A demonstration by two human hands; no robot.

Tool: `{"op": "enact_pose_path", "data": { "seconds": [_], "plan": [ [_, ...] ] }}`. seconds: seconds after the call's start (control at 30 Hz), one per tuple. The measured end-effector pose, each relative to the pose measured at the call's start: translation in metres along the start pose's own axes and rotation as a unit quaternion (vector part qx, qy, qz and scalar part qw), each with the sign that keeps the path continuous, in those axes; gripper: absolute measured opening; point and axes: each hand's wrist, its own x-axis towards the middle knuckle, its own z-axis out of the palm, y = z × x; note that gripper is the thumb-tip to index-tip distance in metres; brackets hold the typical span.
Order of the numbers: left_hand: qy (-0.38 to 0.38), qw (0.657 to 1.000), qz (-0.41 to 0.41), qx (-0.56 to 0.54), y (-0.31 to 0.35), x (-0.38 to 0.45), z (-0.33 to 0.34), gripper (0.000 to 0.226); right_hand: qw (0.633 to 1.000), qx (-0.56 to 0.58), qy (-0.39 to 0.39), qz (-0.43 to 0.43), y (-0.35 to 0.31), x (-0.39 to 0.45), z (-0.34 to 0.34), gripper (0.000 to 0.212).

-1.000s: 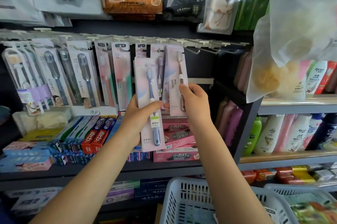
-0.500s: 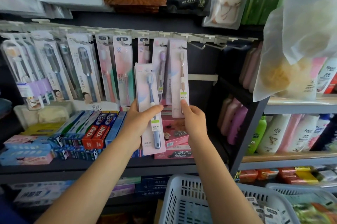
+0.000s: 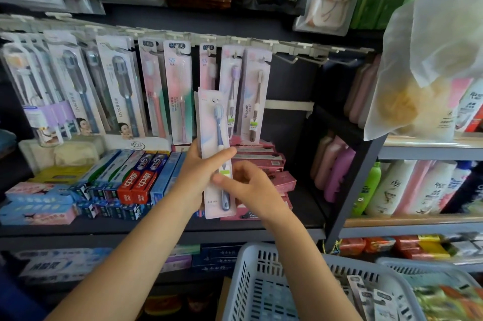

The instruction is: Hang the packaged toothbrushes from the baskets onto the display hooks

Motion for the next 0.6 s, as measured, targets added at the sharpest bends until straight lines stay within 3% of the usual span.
{"op": "enact_pose_path", "data": {
  "seconds": [0.17,0.33,0.6],
  "plan": [
    [-0.029,0.999,0.0,-0.021,0.002,-0.007,-0.005,0.025,0.999,0.037,0.037,-0.002,-0.004,-0.003,-0.002,0.018],
    [-0.029,0.999,-0.004,-0.018,-0.003,-0.014,-0.013,0.05,0.983,0.165,0.077,-0.021,-0.011,-0.006,-0.001,0.018],
    [0.005,0.999,0.014,-0.046,0.01,-0.008,-0.024,0.045,0.975,0.184,0.096,-0.082,-0.039,0.003,0.0,0.015]
  ]
}}
